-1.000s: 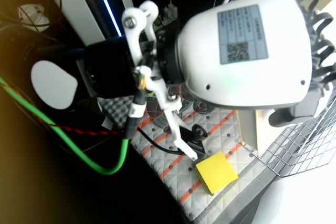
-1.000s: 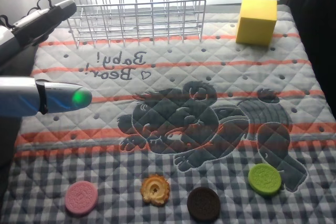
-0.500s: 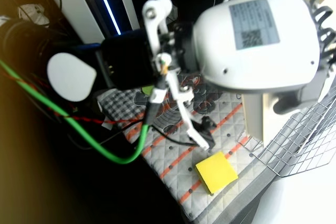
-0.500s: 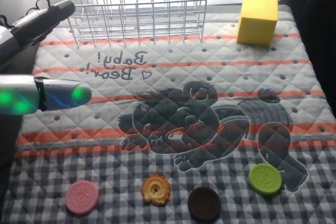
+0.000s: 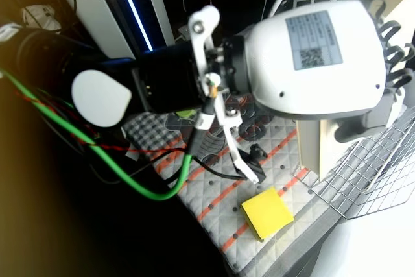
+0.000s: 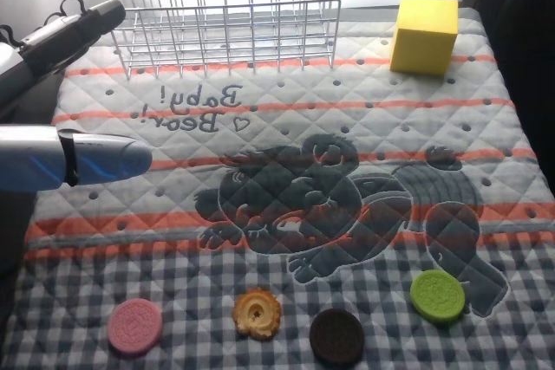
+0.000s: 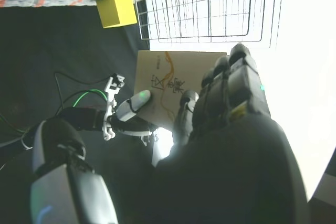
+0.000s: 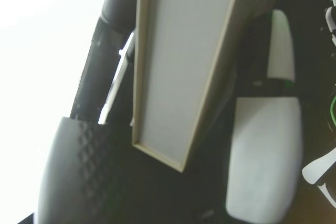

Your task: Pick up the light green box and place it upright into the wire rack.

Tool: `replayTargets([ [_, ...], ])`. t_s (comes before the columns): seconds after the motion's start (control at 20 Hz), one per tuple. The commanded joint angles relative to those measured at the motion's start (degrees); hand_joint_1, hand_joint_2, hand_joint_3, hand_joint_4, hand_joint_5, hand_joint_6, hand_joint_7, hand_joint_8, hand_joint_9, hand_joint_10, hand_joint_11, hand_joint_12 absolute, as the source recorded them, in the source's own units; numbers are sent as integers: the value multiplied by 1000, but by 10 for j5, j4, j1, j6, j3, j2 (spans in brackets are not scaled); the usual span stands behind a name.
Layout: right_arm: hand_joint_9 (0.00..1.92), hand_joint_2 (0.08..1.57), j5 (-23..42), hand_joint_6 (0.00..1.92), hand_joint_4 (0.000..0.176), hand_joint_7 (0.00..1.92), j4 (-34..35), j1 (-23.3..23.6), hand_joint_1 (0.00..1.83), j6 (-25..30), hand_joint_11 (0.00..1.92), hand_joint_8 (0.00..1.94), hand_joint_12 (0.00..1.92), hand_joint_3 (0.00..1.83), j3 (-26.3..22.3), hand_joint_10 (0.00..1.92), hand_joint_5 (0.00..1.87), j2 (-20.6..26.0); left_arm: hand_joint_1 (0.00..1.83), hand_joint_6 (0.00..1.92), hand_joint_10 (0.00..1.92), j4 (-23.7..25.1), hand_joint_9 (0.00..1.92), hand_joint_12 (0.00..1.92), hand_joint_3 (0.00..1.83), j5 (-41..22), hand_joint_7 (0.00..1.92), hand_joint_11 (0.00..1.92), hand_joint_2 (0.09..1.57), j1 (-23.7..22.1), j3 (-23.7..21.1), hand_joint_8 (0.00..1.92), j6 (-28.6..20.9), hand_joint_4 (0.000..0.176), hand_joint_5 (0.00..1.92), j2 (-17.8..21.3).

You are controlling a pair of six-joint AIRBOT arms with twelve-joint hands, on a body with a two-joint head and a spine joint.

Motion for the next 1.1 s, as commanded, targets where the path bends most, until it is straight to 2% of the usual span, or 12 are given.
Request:
replayTargets([
  [0.0, 1543, 1163, 59, 1107, 0, 1407, 30, 5, 1140, 2, 1191, 60, 950, 0, 4, 2, 886, 5, 662, 0, 0, 1, 0, 28, 0, -66, 0, 19, 761, -7, 2, 0, -4, 176, 1, -2],
  [0.2, 1582, 1151, 59, 1068, 0, 1465, 32, -3, 1147, 2, 1226, 55, 920, 0, 5, 16, 912, 4, 631, 0, 0, 1, 0, 2, 7, -67, 0, 0, 781, -7, 2, 0, -4, 176, 0, -2],
  [0.3, 1553, 1161, 59, 1102, 0, 1463, 40, -11, 1139, 2, 1126, 38, 1041, 1, 8, 6, 890, 1, 631, 0, 0, 1, 0, 0, 4, -67, 0, 0, 775, -6, 2, 0, -4, 176, 0, -2],
  [0.4, 1553, 1160, 59, 1097, 0, 1462, 45, -16, 1139, 2, 1110, 32, 1096, 0, 13, 7, 894, -2, 651, 0, 0, 1, 0, 0, 2, -67, 0, 0, 771, -6, 2, 0, -4, 176, 0, -2],
  [0.6, 1555, 1149, 59, 1067, 0, 1450, 51, -22, 1145, 2, 1116, 20, 1127, 0, 17, 8, 913, -4, 611, 0, 0, 1, 0, 0, 1, -68, 0, 1, 769, -6, 1, 0, -5, 176, 0, -2],
  [0.7, 1544, 1152, 59, 1074, 0, 1450, 54, -27, 1143, 2, 1131, 16, 1075, 0, 19, 4, 908, -6, 578, 0, 0, 1, 0, 0, 7, -68, 0, 0, 784, -6, 1, 0, -5, 176, 0, -2],
  [0.75, 1550, 1100, 59, 933, 0, 1160, 54, -30, 1244, 2, 1159, 681, 1047, 0, 22, 5, 987, -8, 615, 0, 0, 1, 0, 0, 4, -68, 0, 0, 779, -6, 1, 0, -5, 176, 0, -3],
  [0.8, 1550, 1100, 59, 933, 0, 1160, 54, -31, 1244, 2, 1159, 681, 1047, 0, 23, 5, 987, -9, 615, 0, 0, 1, 0, 0, 4, -68, 0, 0, 779, -6, 1, 0, -5, 176, 0, -3],
  [0.85, 1557, 1140, 59, 1028, 0, 1246, 54, -31, 1168, 4, 1176, 504, 1008, 0, 24, 7, 934, -10, 640, 0, 0, 1, 0, 0, 0, -68, 0, 0, 771, -6, 1, 0, -5, 176, 0, -3],
  [0.9, 1592, 1115, 59, 979, 0, 1100, 54, -31, 1241, 4, 1236, 808, 960, 0, 26, 20, 958, -10, 640, 0, 0, 1, 0, 0, 1, -69, 0, 0, 772, -6, 1, 0, -5, 176, 0, -3],
  [0.95, 1592, 1115, 59, 979, 0, 1100, 54, -31, 1241, 4, 1236, 808, 960, 0, 28, 20, 958, -11, 640, 0, 0, 1, 0, 0, 1, -69, 0, 0, 772, -6, 1, 0, -6, 176, 0, -3],
  [1.05, 1585, 1163, 55, 1100, 0, 1296, 53, -31, 1145, 6, 1242, 359, 943, 0, 35, 16, 891, -15, 600, 0, 0, 1, 0, 0, 2, -68, 0, 0, 774, -6, 1, 0, -6, 176, 0, -3],
])
